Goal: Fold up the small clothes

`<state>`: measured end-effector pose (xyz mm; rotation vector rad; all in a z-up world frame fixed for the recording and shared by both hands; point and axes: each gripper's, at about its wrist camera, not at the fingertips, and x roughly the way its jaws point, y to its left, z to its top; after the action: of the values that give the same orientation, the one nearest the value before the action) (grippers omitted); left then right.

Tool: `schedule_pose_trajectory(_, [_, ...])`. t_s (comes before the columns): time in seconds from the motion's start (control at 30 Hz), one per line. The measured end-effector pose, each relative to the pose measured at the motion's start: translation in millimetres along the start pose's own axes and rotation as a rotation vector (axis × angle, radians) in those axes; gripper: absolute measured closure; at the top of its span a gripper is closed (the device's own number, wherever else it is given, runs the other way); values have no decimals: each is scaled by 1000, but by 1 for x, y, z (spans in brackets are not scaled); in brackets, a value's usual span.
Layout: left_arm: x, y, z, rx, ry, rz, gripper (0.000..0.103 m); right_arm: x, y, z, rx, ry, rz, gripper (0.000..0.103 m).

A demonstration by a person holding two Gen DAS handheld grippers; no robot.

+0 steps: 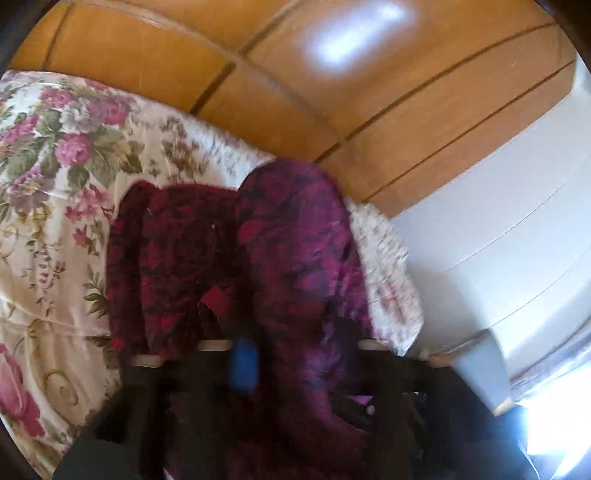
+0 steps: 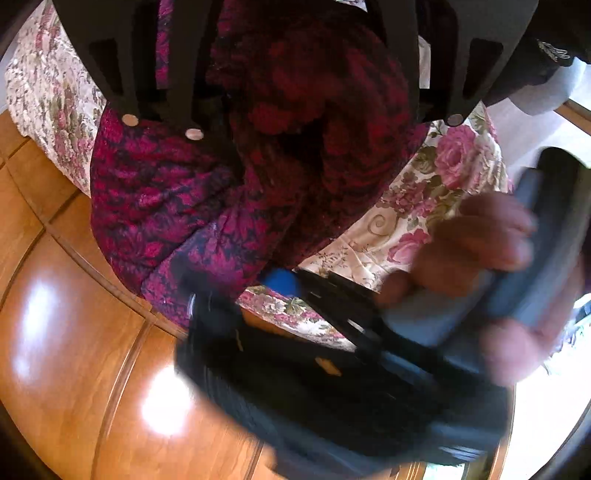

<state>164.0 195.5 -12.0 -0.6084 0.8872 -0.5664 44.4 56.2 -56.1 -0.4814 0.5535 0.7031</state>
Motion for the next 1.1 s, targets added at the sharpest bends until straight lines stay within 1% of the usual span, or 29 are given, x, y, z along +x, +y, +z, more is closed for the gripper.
schedule_pose_trajectory(0.03, [2, -2, 1, 9, -5, 14, 83, -4, -6, -1, 18, -11, 49, 36])
schedule_pose_trajectory(0.07, [4, -4, 3, 13, -7, 20, 83, -11, -15, -2, 52, -18, 130, 27])
schedule_pose_trajectory(0.1, [3, -6, 2, 14, -7, 26, 84, -17, -23, -3, 85, -22, 199, 21])
schedule_pose_trajectory(0.13, [3, -6, 4, 19, -6, 32, 84, -28, -38, -6, 149, -31, 315, 18])
schedule_pose_trajectory(0.17, [1, -8, 5, 33, -7, 44, 84, -39, -56, -10, 216, -44, 406, 12])
schedule_pose_trajectory(0.23, [-6, -10, 4, 47, -7, 59, 84, -57, -88, -18, 328, -79, 492, 12])
schedule_pose_trajectory(0.27, [-7, -8, 4, 50, -6, 66, 84, -65, -105, -23, 379, -101, 509, 12])
schedule_pose_trajectory(0.3, [-10, -7, 3, 54, -6, 75, 84, -72, -124, -30, 445, -125, 515, 13])
schedule_pose_trajectory(0.33, [-12, -6, 3, 57, -8, 85, 84, -74, -134, -35, 475, -134, 508, 15])
schedule_pose_trajectory(0.37, [-15, -5, 2, 60, -11, 95, 84, -73, -143, -39, 493, -137, 483, 23])
schedule_pose_trajectory(0.4, [-18, -3, 0, 61, -15, 108, 84, -71, -146, -41, 497, -129, 447, 29])
schedule_pose_trajectory(0.43, [-20, -1, -2, 58, -19, 117, 84, -64, -148, -45, 502, -105, 415, 31])
schedule_pose_trajectory(0.5, [-28, 6, -8, 50, -28, 146, 84, -48, -141, -50, 515, -60, 418, 40])
schedule_pose_trajectory(0.53, [-30, 9, -10, 44, -32, 159, 84, -31, -127, -50, 495, -28, 410, 41])
schedule_pose_trajectory(0.57, [-30, 14, -11, 38, -35, 175, 84, -23, -118, -49, 462, -17, 379, 41])
schedule_pose_trajectory(0.6, [-32, 20, -14, 28, -36, 202, 84, -16, -105, -45, 423, -3, 341, 41])
schedule_pose_trajectory(0.67, [-36, 30, -19, 9, -45, 247, 84, -5, -74, -36, 326, 14, 232, 41])
schedule_pose_trajectory(0.73, [-39, 41, -24, -9, -54, 291, 81, 3, -42, -26, 203, 13, 118, 37])
schedule_pose_trajectory(0.8, [-40, 43, -28, -11, -65, 320, 79, 9, -27, -24, 136, 14, 60, 31])
schedule_pose_trajectory(0.83, [-41, 41, -29, -3, -70, 330, 79, 10, -26, -24, 122, 15, 65, 30])
schedule_pose_trajectory(0.87, [-43, 39, -32, 4, -75, 339, 77, 11, -31, -25, 116, 21, 97, 28])
schedule_pose_trajectory(0.9, [-42, 35, -33, 20, -81, 375, 69, 8, -38, -25, 128, 28, 149, 25])
schedule_pose_trajectory(0.93, [-41, 31, -35, 42, -88, 412, 66, 3, -47, -25, 151, 33, 213, 24])
schedule_pose_trajectory(0.97, [-42, 26, -38, 54, -93, 424, 66, -4, -64, -24, 203, 35, 304, 23])
schedule_pose_trajectory(1.0, [-43, 22, -41, 68, -103, 440, 65, -7, -77, -22, 248, 32, 356, 25])
schedule_pose_trajectory(1.03, [-43, 21, -42, 73, -109, 449, 66, -12, -94, -15, 319, 13, 405, 25])
schedule_pose_trajectory(1.1, [-43, 21, -45, 73, -125, 462, 65, -16, -125, 1, 408, -35, 395, 26])
